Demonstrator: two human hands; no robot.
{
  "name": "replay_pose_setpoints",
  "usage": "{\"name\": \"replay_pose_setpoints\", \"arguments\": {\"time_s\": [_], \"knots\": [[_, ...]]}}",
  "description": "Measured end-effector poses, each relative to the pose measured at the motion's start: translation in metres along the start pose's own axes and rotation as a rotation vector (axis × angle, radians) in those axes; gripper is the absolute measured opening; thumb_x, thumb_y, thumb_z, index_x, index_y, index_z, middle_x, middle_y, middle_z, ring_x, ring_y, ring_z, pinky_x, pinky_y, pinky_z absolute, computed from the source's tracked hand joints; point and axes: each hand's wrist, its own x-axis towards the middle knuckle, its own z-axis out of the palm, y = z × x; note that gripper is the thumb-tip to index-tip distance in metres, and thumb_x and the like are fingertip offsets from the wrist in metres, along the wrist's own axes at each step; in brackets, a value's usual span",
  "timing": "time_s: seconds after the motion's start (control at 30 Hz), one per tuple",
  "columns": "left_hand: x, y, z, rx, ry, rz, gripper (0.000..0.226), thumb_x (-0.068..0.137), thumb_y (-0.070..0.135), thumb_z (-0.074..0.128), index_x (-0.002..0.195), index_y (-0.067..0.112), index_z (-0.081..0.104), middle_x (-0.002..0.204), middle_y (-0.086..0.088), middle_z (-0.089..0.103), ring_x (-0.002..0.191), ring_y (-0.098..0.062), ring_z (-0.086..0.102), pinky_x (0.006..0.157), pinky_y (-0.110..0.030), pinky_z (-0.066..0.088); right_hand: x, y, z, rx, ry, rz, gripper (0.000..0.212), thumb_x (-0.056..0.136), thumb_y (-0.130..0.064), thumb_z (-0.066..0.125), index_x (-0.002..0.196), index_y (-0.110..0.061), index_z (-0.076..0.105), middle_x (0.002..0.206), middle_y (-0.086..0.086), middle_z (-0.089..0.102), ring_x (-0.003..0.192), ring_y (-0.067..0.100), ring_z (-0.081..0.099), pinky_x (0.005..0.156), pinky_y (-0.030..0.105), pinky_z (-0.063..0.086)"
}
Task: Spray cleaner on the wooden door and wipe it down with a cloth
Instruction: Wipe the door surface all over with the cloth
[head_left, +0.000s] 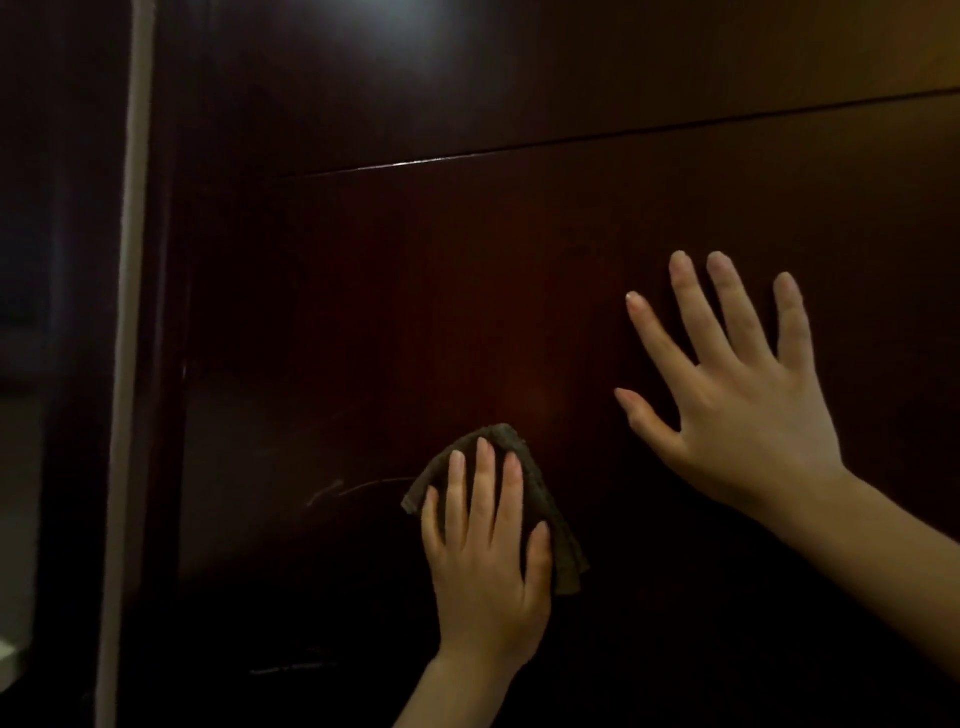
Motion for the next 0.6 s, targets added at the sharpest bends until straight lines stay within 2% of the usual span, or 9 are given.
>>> {"name": "replay_pose_setpoints", "arguments": {"time_s": [0.1, 0.23, 0.4, 0.47, 0.6], "knots": [[-0.013, 0.0, 0.003, -0.011, -0.018, 0.03, 0.051, 0.1, 0.044, 0.011, 0.144, 0.018, 0.019, 0.152, 0.0, 0.014, 0.144, -0.016, 0.001, 0.112, -0.042, 0.008, 0.0, 0.001, -0.001, -0.008, -0.013, 0.008, 0.07, 0.088, -0.056, 0.027, 0.145, -0.016, 0.029, 0.154, 0.019, 0.017, 0.143, 0.034, 0.008, 0.112, 0.057, 0.003], [-0.001, -0.015, -0.003, 0.027, -0.029, 0.076, 0.052, 0.099, 0.045, 0.01, 0.145, 0.021, 0.013, 0.152, 0.003, 0.01, 0.144, -0.014, -0.001, 0.112, -0.041, 0.007, 0.002, 0.0, -0.001, -0.018, -0.038, 0.006, 0.071, 0.088, -0.057, 0.025, 0.146, -0.017, 0.028, 0.154, 0.018, 0.016, 0.143, 0.034, 0.007, 0.112, 0.057, 0.002], [0.022, -0.033, -0.008, 0.015, 0.013, -0.033, 0.053, 0.099, 0.046, 0.008, 0.145, 0.019, 0.009, 0.152, -0.001, 0.011, 0.142, -0.02, 0.007, 0.113, -0.04, 0.003, 0.001, 0.001, 0.0, -0.027, -0.015, 0.001, 0.071, 0.087, -0.058, 0.025, 0.146, -0.017, 0.027, 0.154, 0.018, 0.015, 0.143, 0.033, 0.007, 0.112, 0.056, 0.002], [0.014, -0.031, -0.005, -0.006, 0.021, -0.063, 0.052, 0.099, 0.045, 0.007, 0.144, 0.019, 0.01, 0.153, 0.0, 0.01, 0.143, -0.019, 0.005, 0.113, -0.038, 0.001, 0.001, 0.0, 0.001, -0.027, -0.01, 0.005, 0.071, 0.088, -0.058, 0.024, 0.146, -0.017, 0.026, 0.154, 0.018, 0.015, 0.143, 0.033, 0.007, 0.112, 0.056, 0.002], [-0.011, -0.034, 0.0, -0.005, -0.005, -0.017, 0.052, 0.1, 0.044, 0.009, 0.144, 0.017, 0.014, 0.154, 0.004, 0.008, 0.144, -0.017, -0.001, 0.114, -0.039, 0.003, 0.003, -0.001, 0.0, -0.032, -0.027, 0.005, 0.073, 0.087, -0.059, 0.023, 0.146, -0.017, 0.026, 0.154, 0.018, 0.015, 0.143, 0.034, 0.007, 0.112, 0.055, 0.0]]}}
